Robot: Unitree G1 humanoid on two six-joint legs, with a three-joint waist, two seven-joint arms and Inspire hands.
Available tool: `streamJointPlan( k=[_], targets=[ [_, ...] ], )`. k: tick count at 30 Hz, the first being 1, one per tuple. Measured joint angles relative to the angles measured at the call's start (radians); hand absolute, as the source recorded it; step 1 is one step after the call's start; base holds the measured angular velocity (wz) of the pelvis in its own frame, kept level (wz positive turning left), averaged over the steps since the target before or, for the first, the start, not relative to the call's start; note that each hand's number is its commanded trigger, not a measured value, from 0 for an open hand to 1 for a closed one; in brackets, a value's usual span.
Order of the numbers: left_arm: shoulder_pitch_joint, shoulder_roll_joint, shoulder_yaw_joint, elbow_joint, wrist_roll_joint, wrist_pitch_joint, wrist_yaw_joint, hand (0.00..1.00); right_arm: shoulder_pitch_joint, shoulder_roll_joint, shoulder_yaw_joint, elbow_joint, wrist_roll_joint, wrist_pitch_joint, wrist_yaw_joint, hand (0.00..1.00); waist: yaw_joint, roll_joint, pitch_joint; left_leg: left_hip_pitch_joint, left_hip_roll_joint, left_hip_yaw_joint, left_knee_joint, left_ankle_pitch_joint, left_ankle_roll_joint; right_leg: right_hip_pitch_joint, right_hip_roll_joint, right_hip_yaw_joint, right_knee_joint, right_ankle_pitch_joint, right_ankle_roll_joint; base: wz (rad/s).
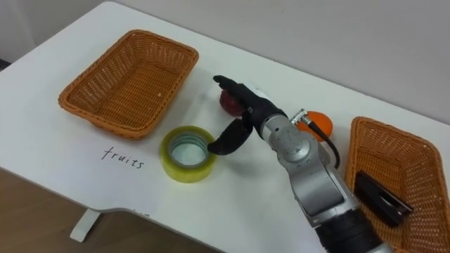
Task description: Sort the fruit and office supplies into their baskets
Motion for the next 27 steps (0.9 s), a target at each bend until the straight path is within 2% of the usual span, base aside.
streamJointPlan(
  k=[6, 12, 18, 22, 27],
  targets=[
    [0.000, -0.002, 0.001, 0.002, -0.001, 0.002, -0.002, 0.00, -0.005, -0.001, 0.000, -0.005, -0.001, 0.000, 0.003, 0.00, -0.001, -0.003, -0.0021, 0.000, 0.000, 0.000, 0.000, 0.000, 0.000, 0.000, 0.000, 0.001, 0.000, 0.000, 0.000, 0.00],
    [0.000, -0.003, 0.021, 0.022, -0.002, 0.002, -0.006, 0.00, -0.006, -0.001, 0.000, -0.005, -0.001, 0.000, 0.023, 0.00, -0.001, -0.014, -0.0103, 0.002, 0.000, -0.002, 0.001, 0.000, 0.000, 0.003, 0.000, -0.001, 0.000, 0.000, 0.000, 0.00],
    [-0.002, 0.001, 0.022, 0.023, -0.001, 0.003, -0.018, 0.00, -0.027, -0.001, 0.001, -0.003, 0.019, 0.006, 0.044, 0.00, 0.002, -0.016, -0.0090, 0.005, 0.000, -0.008, 0.002, 0.000, -0.001, 0.009, -0.001, -0.007, 0.000, 0.000, 0.000, 0.01],
    [-0.007, 0.010, 0.023, 0.018, -0.001, 0.007, -0.019, 0.00, -0.029, -0.001, 0.002, 0.003, 0.059, 0.007, 0.046, 0.00, 0.006, -0.026, -0.0036, 0.005, 0.001, -0.013, 0.002, 0.001, -0.002, 0.009, 0.000, -0.012, 0.000, 0.000, 0.000, 0.02],
    [-0.016, 0.014, 0.027, 0.017, -0.002, 0.011, -0.019, 0.00, -0.048, -0.001, 0.003, 0.064, 0.087, 0.019, 0.045, 0.00, 0.030, -0.037, -0.0007, -0.003, 0.000, -0.015, 0.002, 0.001, -0.002, 0.003, 0.000, -0.020, 0.000, 0.000, 0.000, 0.01]
  ],
)
